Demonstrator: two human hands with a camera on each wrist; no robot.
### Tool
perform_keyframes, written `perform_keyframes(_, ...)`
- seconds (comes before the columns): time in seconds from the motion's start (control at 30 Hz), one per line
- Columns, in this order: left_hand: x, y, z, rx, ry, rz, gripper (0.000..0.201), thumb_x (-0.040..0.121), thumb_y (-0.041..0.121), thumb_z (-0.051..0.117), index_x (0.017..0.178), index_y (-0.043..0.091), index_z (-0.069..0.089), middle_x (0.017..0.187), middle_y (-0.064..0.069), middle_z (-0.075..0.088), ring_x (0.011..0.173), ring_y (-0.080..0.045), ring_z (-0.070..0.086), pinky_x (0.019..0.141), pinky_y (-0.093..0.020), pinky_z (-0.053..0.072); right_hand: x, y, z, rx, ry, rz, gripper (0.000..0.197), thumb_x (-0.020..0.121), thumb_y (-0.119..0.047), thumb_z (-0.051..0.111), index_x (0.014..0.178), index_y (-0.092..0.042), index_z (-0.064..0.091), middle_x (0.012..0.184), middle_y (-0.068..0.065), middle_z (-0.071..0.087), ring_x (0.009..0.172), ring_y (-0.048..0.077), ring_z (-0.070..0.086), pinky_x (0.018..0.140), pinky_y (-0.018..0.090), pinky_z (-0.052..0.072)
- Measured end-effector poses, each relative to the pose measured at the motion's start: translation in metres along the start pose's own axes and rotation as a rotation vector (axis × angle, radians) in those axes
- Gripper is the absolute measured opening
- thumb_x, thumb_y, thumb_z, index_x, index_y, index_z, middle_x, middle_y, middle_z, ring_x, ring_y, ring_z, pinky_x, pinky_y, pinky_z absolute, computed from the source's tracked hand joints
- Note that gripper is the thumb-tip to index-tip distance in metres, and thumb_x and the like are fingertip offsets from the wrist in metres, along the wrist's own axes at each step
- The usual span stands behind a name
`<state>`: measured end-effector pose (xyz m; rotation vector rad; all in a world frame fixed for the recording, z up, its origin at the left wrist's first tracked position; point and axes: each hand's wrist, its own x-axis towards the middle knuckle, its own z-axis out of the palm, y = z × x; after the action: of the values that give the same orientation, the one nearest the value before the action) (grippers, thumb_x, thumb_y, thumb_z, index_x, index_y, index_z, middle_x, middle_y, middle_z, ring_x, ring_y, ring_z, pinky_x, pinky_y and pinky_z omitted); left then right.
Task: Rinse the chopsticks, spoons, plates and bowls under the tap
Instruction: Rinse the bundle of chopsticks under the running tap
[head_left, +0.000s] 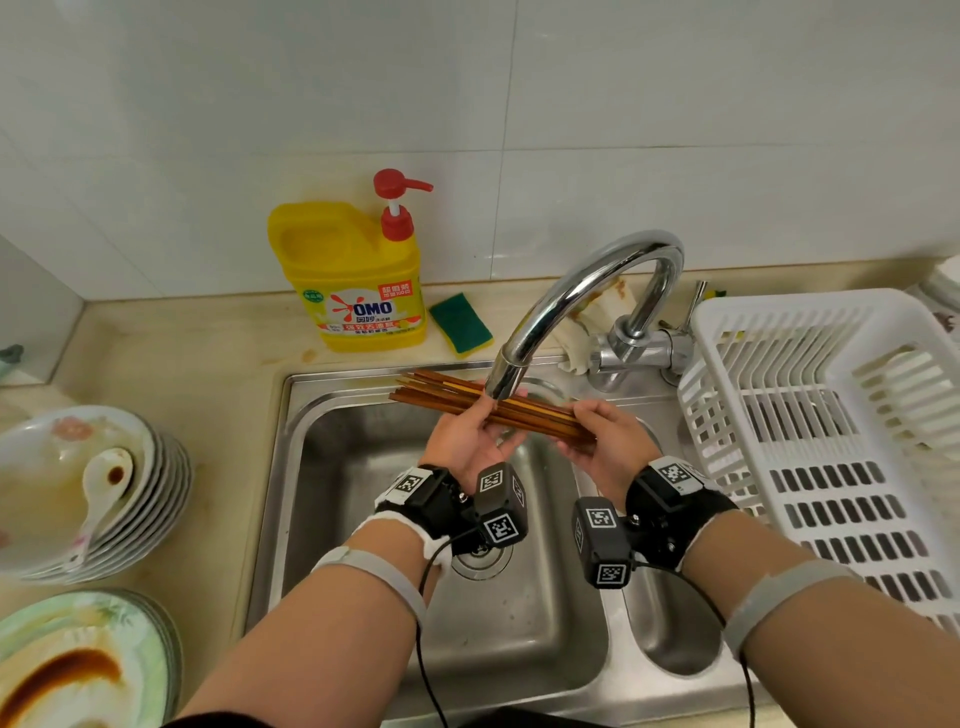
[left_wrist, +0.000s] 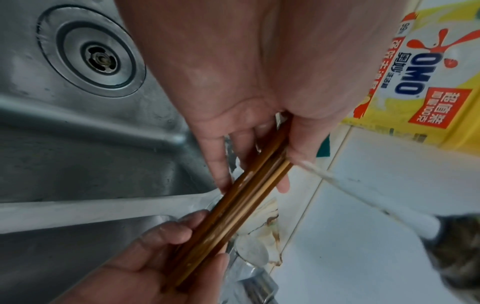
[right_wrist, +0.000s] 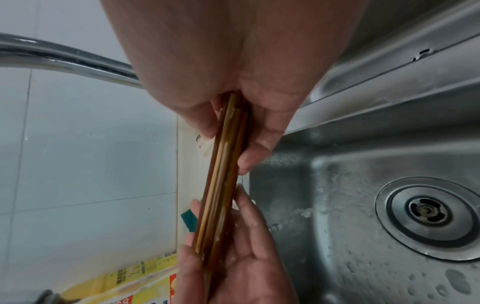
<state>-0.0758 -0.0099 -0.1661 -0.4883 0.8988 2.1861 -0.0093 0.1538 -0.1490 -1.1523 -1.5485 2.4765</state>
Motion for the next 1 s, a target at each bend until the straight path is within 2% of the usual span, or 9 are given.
perform_keyframes(0.07,0.000,-0.005,0.002,0.019,0.009,-0.022,0.037,0.108,0.010,0.044,0.142,-0.001,0.051,0.134,-0.019,0.065,0.119,-0.028,0.067,0.082,-0.045,0.061,0.001,0.002,-0.006,-0.027,0.022,0.020,0.018,0.105,-0.007,0.050,0.089,-0.008,0.059,0.089,0.017,0.066,0.075,0.028,0.064,0.060,0.027,0.056)
perform_keyframes(0.1,0.000,-0.007,0.003,0.028,0.006,-0.033,0.035,0.108,0.012,0.043,0.139,0.001,0.056,0.136,-0.017,0.064,0.122,-0.029,0.064,0.082,-0.045,0.061,0.002,0.003,-0.009,-0.045,0.039,0.033,0.017,0.105,-0.008,0.050,0.091,-0.008,0.058,0.086,0.017,0.066,0.073,0.028,0.065,0.059,0.028,0.055)
perform_keyframes(0.2,-0.006,-0.013,0.007,0.023,-0.029,-0.044,0.037,0.108,0.014,0.042,0.105,0.012,0.079,0.119,-0.008,0.074,0.115,-0.025,0.068,0.098,-0.046,0.052,0.008,0.006,-0.019,-0.061,0.115,0.062,0.010,0.105,-0.011,0.051,0.099,-0.005,0.056,0.088,0.021,0.064,0.073,0.029,0.064,0.056,0.030,0.053)
perform_keyframes(0.23,-0.007,-0.015,0.008,0.030,-0.045,-0.044,0.037,0.108,0.013,0.042,0.104,0.015,0.079,0.119,-0.007,0.074,0.115,-0.025,0.068,0.102,-0.047,0.049,0.009,0.006,-0.021,-0.059,0.137,0.063,0.010,0.105,-0.011,0.051,0.099,-0.004,0.055,0.090,0.022,0.063,0.074,0.029,0.063,0.055,0.031,0.052)
perform_keyframes(0.33,-0.007,-0.023,0.008,0.067,-0.042,-0.036,0.027,0.107,0.012,0.044,0.127,0.013,0.061,0.134,-0.009,0.067,0.125,-0.027,0.063,0.106,-0.046,0.048,0.008,0.005,-0.026,-0.102,0.166,0.055,0.015,0.105,-0.013,0.051,0.093,-0.007,0.055,0.085,0.017,0.060,0.073,0.027,0.060,0.056,0.030,0.048)
perform_keyframes(0.47,-0.007,-0.030,0.012,0.066,-0.024,-0.042,0.017,0.107,0.016,0.046,0.117,0.008,0.058,0.132,-0.015,0.067,0.125,-0.031,0.063,0.107,-0.047,0.048,0.004,0.000,-0.028,-0.212,0.162,0.030,0.016,0.106,-0.014,0.049,0.093,-0.007,0.054,0.072,0.012,0.052,0.054,0.016,0.049,0.042,0.023,0.036)
perform_keyframes(0.57,-0.006,-0.032,0.012,0.075,-0.015,-0.044,0.016,0.108,0.019,0.046,0.114,0.004,0.051,0.129,-0.021,0.067,0.123,-0.032,0.064,0.106,-0.046,0.049,0.004,-0.003,-0.028,-0.261,0.138,0.012,0.021,0.106,-0.013,0.049,0.086,-0.007,0.052,0.067,0.010,0.046,0.051,0.013,0.041,0.035,0.018,0.028)
perform_keyframes(0.8,-0.010,-0.027,0.010,0.023,0.021,0.002,0.015,0.104,0.019,0.055,0.110,0.006,0.053,0.123,-0.020,0.070,0.117,-0.032,0.068,0.091,-0.040,0.060,0.000,-0.005,-0.022,-0.251,0.085,-0.058,0.019,0.101,-0.013,0.062,0.083,-0.008,0.058,0.056,0.005,0.049,0.049,0.014,0.045,0.039,0.020,0.036)
perform_keyframes(1.0,-0.014,-0.017,0.004,0.031,0.061,0.041,0.014,0.103,0.017,0.056,0.105,0.004,0.060,0.121,-0.018,0.072,0.118,-0.032,0.067,0.106,-0.047,0.050,0.000,-0.004,-0.011,-0.317,0.043,-0.077,0.016,0.097,-0.016,0.068,0.088,-0.004,0.065,0.059,0.008,0.055,0.052,0.017,0.050,0.046,0.023,0.043)
